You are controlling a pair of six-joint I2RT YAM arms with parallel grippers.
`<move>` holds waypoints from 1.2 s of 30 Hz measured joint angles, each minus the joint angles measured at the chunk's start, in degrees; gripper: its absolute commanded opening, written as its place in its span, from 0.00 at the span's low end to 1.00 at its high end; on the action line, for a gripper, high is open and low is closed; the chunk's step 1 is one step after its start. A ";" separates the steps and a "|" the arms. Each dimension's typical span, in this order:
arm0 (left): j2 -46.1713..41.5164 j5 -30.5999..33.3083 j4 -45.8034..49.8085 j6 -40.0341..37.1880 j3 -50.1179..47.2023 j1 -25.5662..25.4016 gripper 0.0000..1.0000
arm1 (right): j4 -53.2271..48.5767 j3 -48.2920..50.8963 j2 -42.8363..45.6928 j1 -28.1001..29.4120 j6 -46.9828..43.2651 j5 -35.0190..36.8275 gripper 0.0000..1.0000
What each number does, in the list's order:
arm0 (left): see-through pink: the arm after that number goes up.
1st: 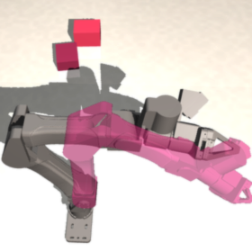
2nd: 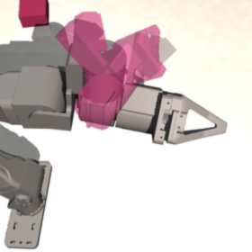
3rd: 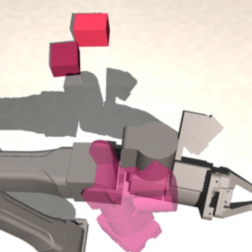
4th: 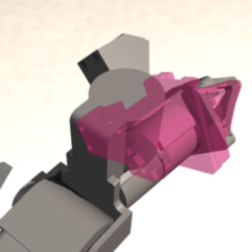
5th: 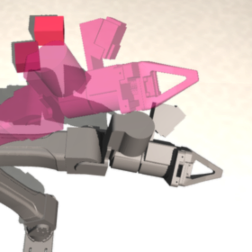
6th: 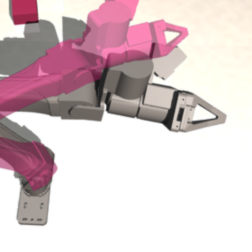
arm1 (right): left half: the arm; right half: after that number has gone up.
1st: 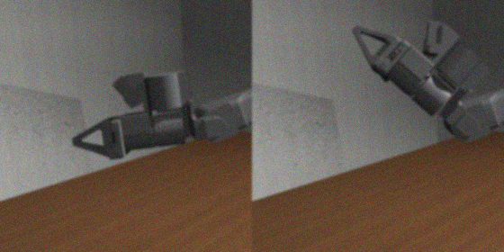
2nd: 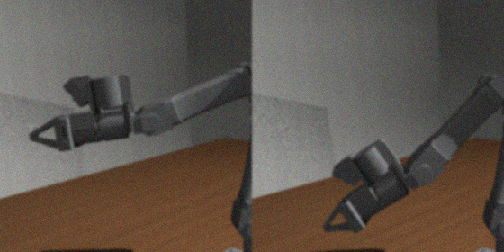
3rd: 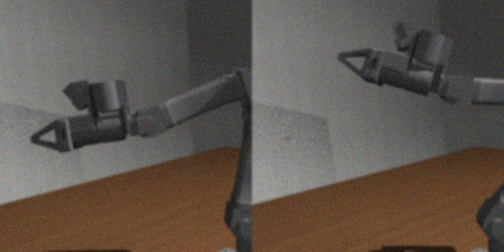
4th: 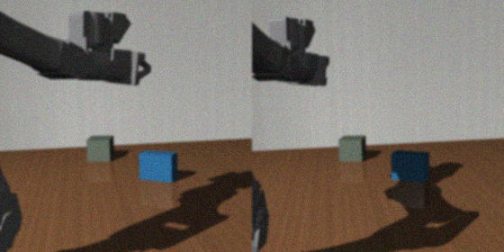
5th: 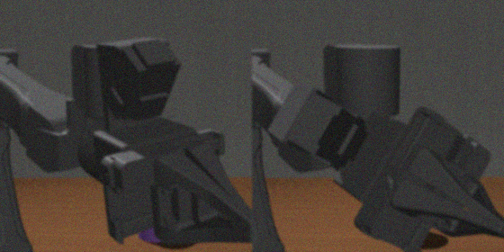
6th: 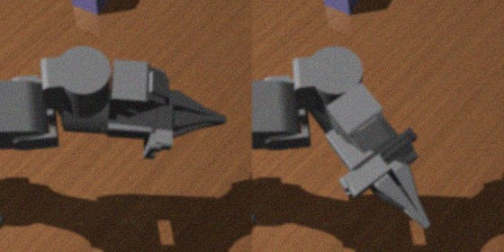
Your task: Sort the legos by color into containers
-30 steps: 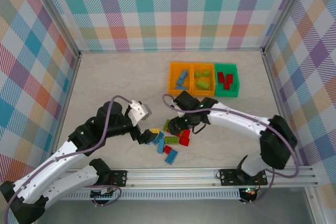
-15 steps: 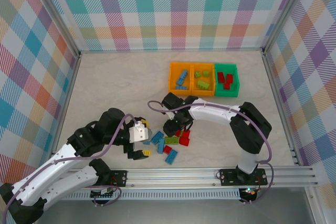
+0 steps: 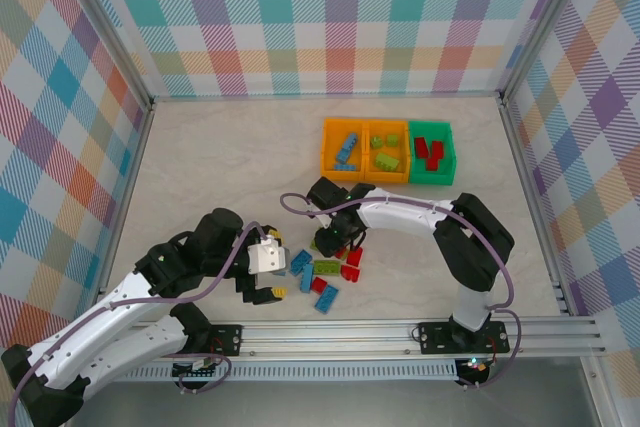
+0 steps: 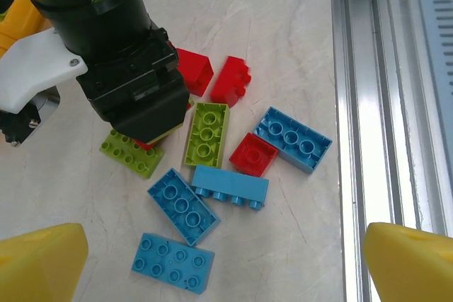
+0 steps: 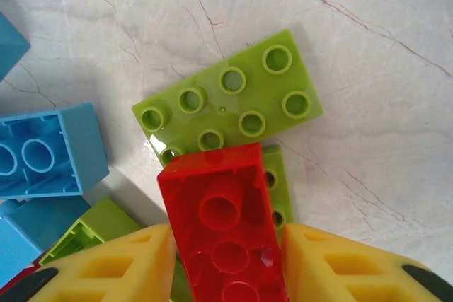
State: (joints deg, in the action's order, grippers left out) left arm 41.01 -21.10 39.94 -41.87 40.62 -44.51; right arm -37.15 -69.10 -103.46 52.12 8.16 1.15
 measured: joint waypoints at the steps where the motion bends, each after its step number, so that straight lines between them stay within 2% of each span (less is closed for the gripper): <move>1: 0.00 0.17 0.00 0.02 0.00 0.00 1.00 | 0.15 0.00 0.00 0.00 0.04 0.11 0.37; 6: -0.02 0.59 -0.02 0.02 0.00 0.00 1.00 | 1.99 1.36 1.46 -0.11 0.37 0.81 0.33; 12: -0.85 0.63 -1.51 0.28 -0.04 0.00 1.00 | 5.66 6.49 12.46 -3.65 2.97 2.01 0.30; 16: -2.78 0.63 -4.24 1.86 -0.44 0.00 1.00 | 10.38 10.64 23.30 -10.75 7.15 4.35 0.30; 19: -4.02 0.81 -6.23 3.37 -0.74 0.00 1.00 | 13.22 13.40 30.18 -19.87 11.34 6.21 0.30; 22: -4.50 1.31 -7.56 4.61 -0.74 0.00 1.00 | 15.43 14.10 32.72 -30.40 14.73 8.17 0.30; 26: -4.50 1.73 -8.41 5.27 -0.74 0.02 1.00 | 17.75 12.55 28.50 -41.62 16.94 9.92 0.30; 29: -4.48 1.73 -8.63 5.68 -0.74 0.02 1.00 | 18.43 8.39 20.52 -46.16 17.44 9.62 0.31; 36: -3.87 2.16 -8.66 6.95 -0.74 0.09 1.00 | 17.64 -5.68 1.73 -48.96 17.59 6.73 0.41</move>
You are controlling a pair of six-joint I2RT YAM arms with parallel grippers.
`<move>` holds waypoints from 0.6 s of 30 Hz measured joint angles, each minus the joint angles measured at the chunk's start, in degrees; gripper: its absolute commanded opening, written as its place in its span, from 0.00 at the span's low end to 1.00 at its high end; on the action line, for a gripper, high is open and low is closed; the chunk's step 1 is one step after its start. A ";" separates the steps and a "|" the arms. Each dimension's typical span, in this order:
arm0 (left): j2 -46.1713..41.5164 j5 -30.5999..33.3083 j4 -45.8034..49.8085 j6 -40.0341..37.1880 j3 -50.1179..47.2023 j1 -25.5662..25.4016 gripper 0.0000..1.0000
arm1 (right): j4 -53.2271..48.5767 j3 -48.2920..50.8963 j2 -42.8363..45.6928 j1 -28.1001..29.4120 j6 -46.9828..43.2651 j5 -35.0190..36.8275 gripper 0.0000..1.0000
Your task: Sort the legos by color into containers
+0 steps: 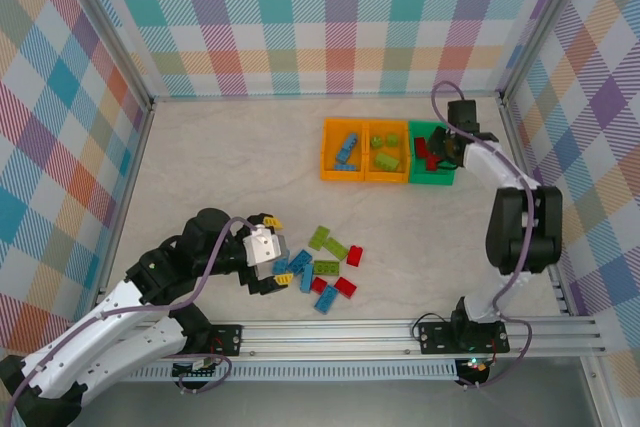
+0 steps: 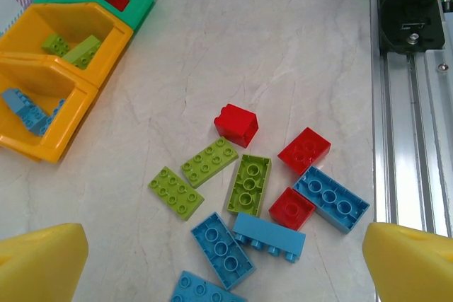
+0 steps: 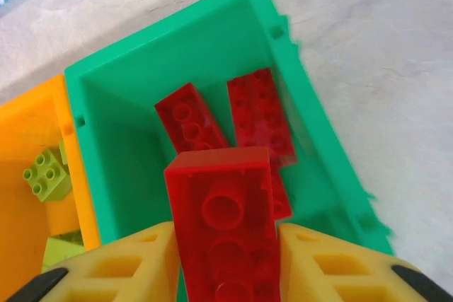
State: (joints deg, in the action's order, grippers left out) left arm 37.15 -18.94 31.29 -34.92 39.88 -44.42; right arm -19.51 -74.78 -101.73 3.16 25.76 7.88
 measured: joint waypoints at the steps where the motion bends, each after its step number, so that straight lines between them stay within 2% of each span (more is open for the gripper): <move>1: 0.28 0.07 -0.02 0.50 0.00 0.11 1.00 | -0.28 -1.70 -1.66 0.02 0.04 -0.72 0.43; 2: 0.57 0.17 -0.02 1.14 0.00 0.22 1.00 | -0.68 -3.08 -2.80 0.02 0.13 -1.44 0.48; 4: 1.14 0.44 -0.11 2.45 0.00 0.48 1.00 | -1.38 -4.15 -3.30 0.02 0.26 -2.64 0.50; 9: 3.45 1.31 -0.70 7.34 0.11 2.05 1.00 | -2.93 -3.28 0.44 0.02 0.50 -5.01 0.59; 15: 10.01 3.78 -1.49 18.51 3.67 5.38 1.00 | -4.85 4.72 16.74 1.14 0.87 -13.60 0.69; 18: 14.88 8.33 -1.03 27.12 8.22 6.01 1.00 | -6.49 9.22 26.18 7.17 0.85 -17.16 0.72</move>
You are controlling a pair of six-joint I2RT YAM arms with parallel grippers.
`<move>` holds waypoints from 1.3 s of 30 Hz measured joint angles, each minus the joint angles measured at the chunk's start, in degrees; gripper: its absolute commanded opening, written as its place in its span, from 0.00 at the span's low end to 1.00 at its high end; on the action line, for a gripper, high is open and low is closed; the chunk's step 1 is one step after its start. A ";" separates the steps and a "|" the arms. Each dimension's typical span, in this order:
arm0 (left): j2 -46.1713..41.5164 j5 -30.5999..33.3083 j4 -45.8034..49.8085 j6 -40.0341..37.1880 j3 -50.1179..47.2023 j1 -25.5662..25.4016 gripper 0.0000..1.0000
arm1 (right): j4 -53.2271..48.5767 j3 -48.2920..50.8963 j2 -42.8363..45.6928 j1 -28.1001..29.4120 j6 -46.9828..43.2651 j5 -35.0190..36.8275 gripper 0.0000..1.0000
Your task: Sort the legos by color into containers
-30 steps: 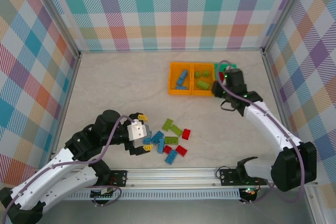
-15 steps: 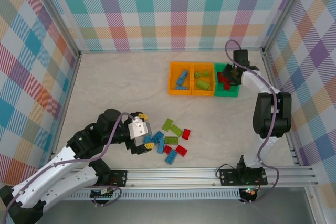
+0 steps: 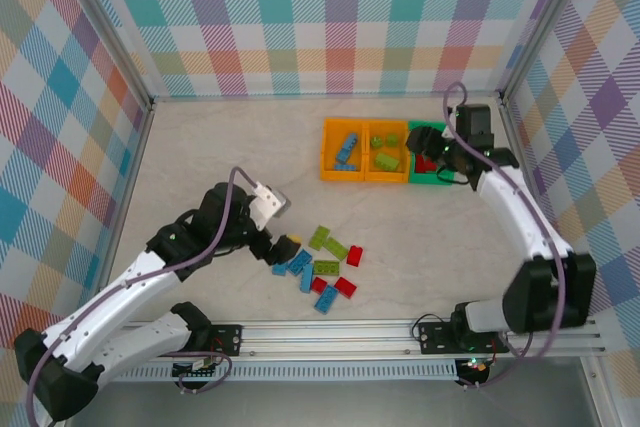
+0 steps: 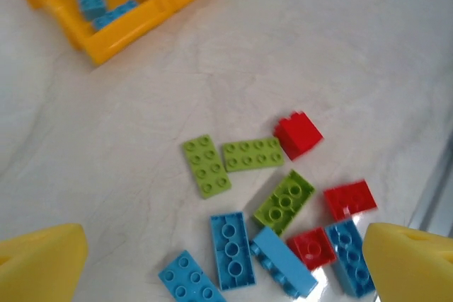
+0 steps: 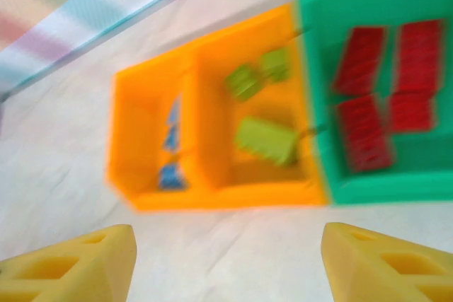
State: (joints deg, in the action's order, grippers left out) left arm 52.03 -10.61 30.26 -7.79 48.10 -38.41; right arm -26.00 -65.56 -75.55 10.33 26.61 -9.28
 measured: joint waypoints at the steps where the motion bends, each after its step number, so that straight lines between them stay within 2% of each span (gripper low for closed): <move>1: 1.66 1.81 0.02 3.69 1.62 0.00 1.00 | -1.09 0.79 2.25 3.43 -0.13 -0.85 0.73; 6: 6.36 8.68 -2.05 22.49 3.21 0.04 0.98 | -8.02 1.88 6.25 20.37 -1.46 -6.34 0.78; 10: 11.50 12.31 -3.65 37.44 2.10 0.02 0.95 | -14.67 3.78 5.49 25.81 -2.05 -9.92 0.82; 13: 17.46 14.51 -3.45 43.60 2.58 -0.92 0.95 | -18.18 4.26 4.33 27.71 -2.21 -10.97 0.85; 19: 28.83 20.59 1.84 48.89 8.22 -5.09 0.90 | -19.58 4.94 3.98 28.35 -2.14 -11.32 0.87; 24: 30.40 23.61 5.49 53.79 7.93 -5.44 0.86 | -19.63 5.44 4.02 28.33 -1.97 -10.19 0.89; 29: 31.45 23.10 6.80 58.21 4.92 -5.44 0.83 | -19.67 5.57 4.02 28.35 -1.97 -9.70 0.90; 39: 34.80 17.90 6.14 57.37 1.51 -5.44 0.72 | -19.56 5.57 4.02 28.35 -1.95 -9.60 0.91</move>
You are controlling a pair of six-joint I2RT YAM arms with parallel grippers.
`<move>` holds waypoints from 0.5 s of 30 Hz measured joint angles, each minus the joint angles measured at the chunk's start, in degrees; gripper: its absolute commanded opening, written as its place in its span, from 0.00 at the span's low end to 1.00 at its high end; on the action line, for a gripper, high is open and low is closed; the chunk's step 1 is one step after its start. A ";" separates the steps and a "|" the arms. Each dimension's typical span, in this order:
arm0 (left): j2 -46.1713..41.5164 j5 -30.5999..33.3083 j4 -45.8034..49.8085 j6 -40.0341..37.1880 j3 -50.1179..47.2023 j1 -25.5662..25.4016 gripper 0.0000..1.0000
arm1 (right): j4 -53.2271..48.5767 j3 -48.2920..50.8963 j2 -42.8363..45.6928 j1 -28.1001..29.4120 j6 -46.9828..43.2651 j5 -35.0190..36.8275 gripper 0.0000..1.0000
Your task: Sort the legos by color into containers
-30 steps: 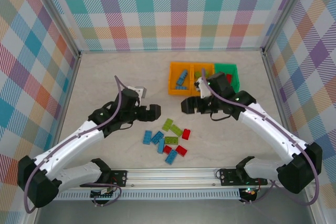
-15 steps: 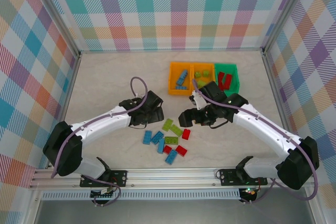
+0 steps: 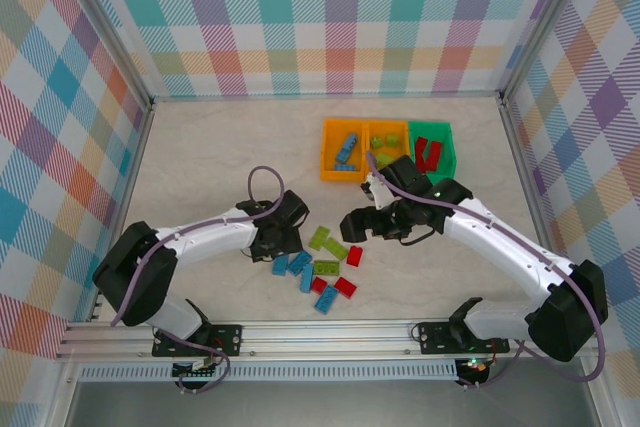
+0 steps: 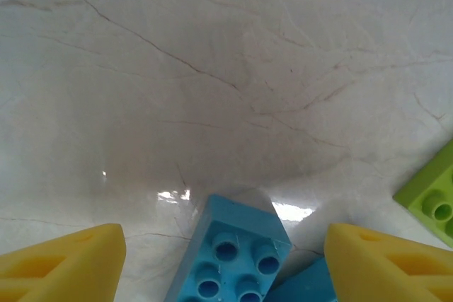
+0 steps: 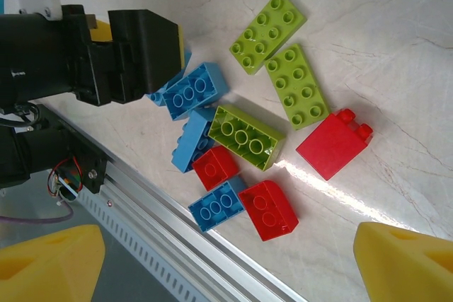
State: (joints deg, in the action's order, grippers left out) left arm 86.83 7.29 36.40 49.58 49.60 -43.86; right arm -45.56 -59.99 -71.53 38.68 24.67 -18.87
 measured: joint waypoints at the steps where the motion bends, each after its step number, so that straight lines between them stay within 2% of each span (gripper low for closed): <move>1: 0.39 -0.63 -0.52 -0.33 -0.02 0.00 0.71 | 0.02 0.02 0.00 0.00 0.00 0.00 0.91; 4: 2.25 -1.88 -1.05 -1.31 -0.02 0.00 0.66 | 0.02 0.07 0.00 -0.02 0.15 0.00 0.92; 11: 4.59 -1.38 -1.36 -1.42 -0.09 -0.11 0.42 | 0.02 0.22 0.00 0.00 0.17 0.04 0.92; 15: 4.52 -0.35 -0.59 -1.22 -0.09 -0.15 0.35 | 0.02 0.33 0.00 0.00 0.20 0.22 0.92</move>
State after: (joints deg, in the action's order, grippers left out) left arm 91.35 6.94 35.81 48.36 49.52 -44.01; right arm -45.54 -59.66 -71.53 38.68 24.86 -18.65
